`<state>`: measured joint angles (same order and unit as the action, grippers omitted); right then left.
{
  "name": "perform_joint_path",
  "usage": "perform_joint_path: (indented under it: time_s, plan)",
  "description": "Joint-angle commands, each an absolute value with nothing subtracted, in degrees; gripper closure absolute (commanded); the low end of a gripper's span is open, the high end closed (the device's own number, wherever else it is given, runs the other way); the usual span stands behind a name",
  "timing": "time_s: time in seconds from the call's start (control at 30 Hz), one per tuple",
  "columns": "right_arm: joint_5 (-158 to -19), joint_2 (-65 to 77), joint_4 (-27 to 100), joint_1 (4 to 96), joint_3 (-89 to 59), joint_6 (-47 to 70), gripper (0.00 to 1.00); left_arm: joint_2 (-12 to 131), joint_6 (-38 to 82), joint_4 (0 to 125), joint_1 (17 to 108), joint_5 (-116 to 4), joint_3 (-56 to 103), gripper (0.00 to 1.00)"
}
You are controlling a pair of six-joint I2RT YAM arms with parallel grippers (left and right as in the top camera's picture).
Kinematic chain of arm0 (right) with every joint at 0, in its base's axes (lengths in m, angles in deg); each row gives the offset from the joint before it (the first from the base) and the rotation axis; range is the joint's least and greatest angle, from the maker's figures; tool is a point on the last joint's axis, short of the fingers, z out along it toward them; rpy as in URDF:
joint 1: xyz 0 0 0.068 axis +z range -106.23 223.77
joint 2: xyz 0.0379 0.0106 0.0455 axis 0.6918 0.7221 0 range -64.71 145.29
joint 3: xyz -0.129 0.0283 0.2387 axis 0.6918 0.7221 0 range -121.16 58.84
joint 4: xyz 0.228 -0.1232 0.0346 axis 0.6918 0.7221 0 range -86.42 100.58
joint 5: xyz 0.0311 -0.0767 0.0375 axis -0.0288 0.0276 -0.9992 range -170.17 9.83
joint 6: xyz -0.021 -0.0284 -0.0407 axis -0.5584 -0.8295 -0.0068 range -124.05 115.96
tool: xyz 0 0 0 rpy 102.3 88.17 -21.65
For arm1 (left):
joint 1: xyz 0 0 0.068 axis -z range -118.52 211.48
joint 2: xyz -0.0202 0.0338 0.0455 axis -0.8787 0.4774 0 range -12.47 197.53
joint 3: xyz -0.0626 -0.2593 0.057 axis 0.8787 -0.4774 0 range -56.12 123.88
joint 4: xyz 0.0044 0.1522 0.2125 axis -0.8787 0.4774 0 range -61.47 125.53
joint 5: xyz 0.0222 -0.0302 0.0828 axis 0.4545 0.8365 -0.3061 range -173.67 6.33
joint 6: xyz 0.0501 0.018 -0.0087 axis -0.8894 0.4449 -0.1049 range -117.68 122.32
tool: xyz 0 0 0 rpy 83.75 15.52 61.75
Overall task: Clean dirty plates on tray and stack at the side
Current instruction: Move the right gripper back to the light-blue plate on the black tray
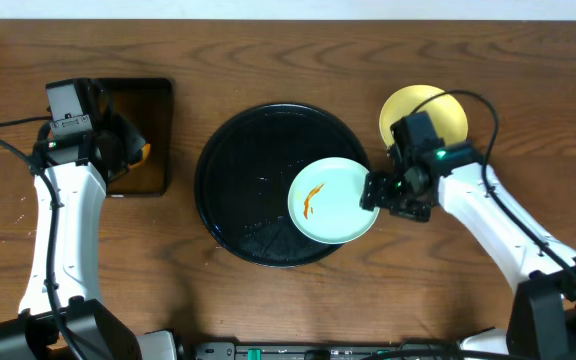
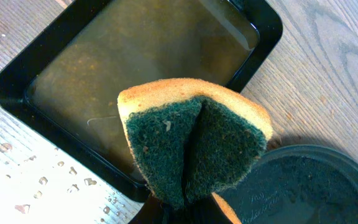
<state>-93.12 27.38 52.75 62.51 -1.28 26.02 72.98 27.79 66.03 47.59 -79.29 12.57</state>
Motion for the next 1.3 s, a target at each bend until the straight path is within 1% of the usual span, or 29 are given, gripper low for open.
perform_joint_path:
  time_s: [0.0,0.1,0.27,0.43,0.5,0.57,0.67,0.7,0.77,0.93,1.07,1.1,1.27]
  plan:
    - [-92.48,27.47,50.08,62.93,0.8,29.25,0.21,73.41,27.42,66.05,47.35,-79.14,12.22,0.92]
    - [-93.33,27.47,47.77,62.95,2.5,30.72,0.22,73.41,27.42,66.05,47.35,-79.14,12.24,0.92]
    - [-96.33,27.52,40.25,62.93,7.9,33.8,0.23,73.41,27.42,66.07,47.35,-79.14,12.24,0.92]
    - [-100.88,27.54,33.71,62.89,10.88,34.13,0.3,73.41,27.42,66.07,47.35,-79.14,12.22,0.92]
    - [-101.64,27.56,32.47,62.89,11.01,34.67,0.31,73.41,27.42,66.07,47.35,-79.16,12.22,0.92]
    - [-101.68,27.56,32.42,62.91,11.01,35.92,0.37,73.41,27.42,66.07,47.35,-79.14,12.22,0.92]
    - [-101.66,27.56,32.05,62.95,11.03,36.66,0.5,73.41,27.42,66.07,47.35,-79.16,12.22,0.92]
    - [-101.66,27.56,31.79,62.93,11.05,36.66,0.52,73.41,27.42,66.07,47.35,-79.16,12.24,0.92]
    - [-101.66,27.56,31.22,62.93,11.14,36.66,0.52,73.41,27.42,66.07,47.35,-79.16,12.22,0.92]
    - [-101.82,27.56,30.87,62.95,11.29,36.71,0.63,73.41,27.42,66.07,47.35,-79.16,12.22,0.92]
    - [-103.13,27.56,29.38,63.0,11.29,36.58,0.81,73.41,27.42,66.05,47.35,-79.16,12.22,0.92]
    - [-103.26,27.56,28.73,63.0,11.29,36.14,0.84,73.41,27.42,66.05,47.35,-79.16,12.24,0.92]
    - [-106.21,27.56,22.72,63.0,11.27,34.04,0.89,73.41,27.42,66.05,47.35,-79.16,12.24,0.92]
